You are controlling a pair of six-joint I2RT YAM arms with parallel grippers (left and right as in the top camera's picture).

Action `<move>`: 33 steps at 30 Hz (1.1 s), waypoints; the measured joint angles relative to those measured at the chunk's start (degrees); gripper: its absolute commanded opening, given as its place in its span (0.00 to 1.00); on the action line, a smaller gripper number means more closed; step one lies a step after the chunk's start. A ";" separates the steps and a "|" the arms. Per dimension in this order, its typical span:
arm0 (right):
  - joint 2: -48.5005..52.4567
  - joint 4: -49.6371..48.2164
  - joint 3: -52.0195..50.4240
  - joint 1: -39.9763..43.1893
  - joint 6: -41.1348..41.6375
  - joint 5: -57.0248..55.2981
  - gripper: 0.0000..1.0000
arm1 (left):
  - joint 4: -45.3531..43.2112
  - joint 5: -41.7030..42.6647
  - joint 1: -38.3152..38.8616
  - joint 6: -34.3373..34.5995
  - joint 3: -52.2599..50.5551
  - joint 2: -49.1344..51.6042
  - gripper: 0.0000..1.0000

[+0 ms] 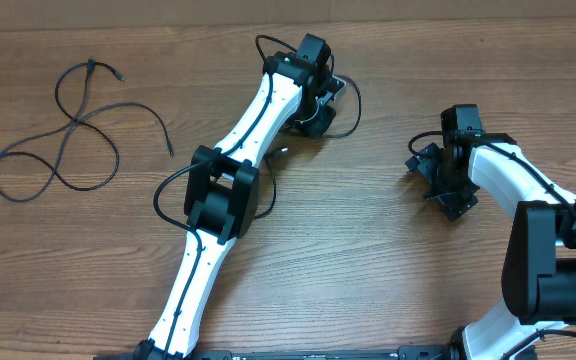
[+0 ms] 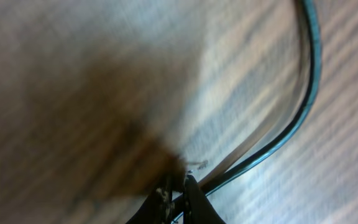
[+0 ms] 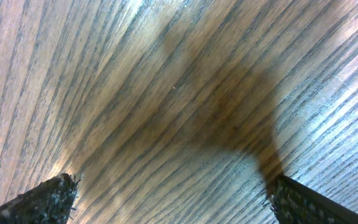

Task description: Untangle cables

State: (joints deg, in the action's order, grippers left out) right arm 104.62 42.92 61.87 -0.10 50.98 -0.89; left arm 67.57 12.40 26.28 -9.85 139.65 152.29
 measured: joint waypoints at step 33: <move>0.00 0.02 0.00 0.00 0.02 0.02 1.00 | 21.92 -11.43 -0.17 -23.15 -0.46 -10.08 0.68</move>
State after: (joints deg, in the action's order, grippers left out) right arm 104.62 42.94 61.87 -0.10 51.00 -0.86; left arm 89.49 0.97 26.11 -32.99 139.20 142.21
